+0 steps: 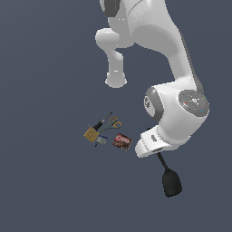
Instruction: Pick up a designated object from a clutter of objects.
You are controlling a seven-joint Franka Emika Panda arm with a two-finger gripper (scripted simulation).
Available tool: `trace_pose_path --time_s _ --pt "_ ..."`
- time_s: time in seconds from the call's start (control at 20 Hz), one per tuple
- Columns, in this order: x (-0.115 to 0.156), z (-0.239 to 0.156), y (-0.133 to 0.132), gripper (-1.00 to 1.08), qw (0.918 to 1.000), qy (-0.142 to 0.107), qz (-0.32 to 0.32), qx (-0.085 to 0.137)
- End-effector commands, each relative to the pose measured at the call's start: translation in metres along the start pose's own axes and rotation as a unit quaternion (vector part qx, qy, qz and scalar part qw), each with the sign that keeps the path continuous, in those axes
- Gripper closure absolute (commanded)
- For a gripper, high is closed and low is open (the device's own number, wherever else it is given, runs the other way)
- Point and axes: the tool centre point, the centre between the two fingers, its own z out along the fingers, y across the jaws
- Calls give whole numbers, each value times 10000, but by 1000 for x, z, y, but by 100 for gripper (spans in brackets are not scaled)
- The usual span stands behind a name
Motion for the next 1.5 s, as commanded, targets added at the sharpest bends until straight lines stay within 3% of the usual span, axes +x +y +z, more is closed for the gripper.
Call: trace_pose_path --time_s 0.0,0.35,1.4,1.45 --pt "6 13 -12 -92 9999 14 -100 12" --pt "13 31 -29 -92 9997 23 -241 36" --pt "13 83 -31 -92 9997 24 -249 37" --pt "13 83 -31 108 9997 24 -249 37"
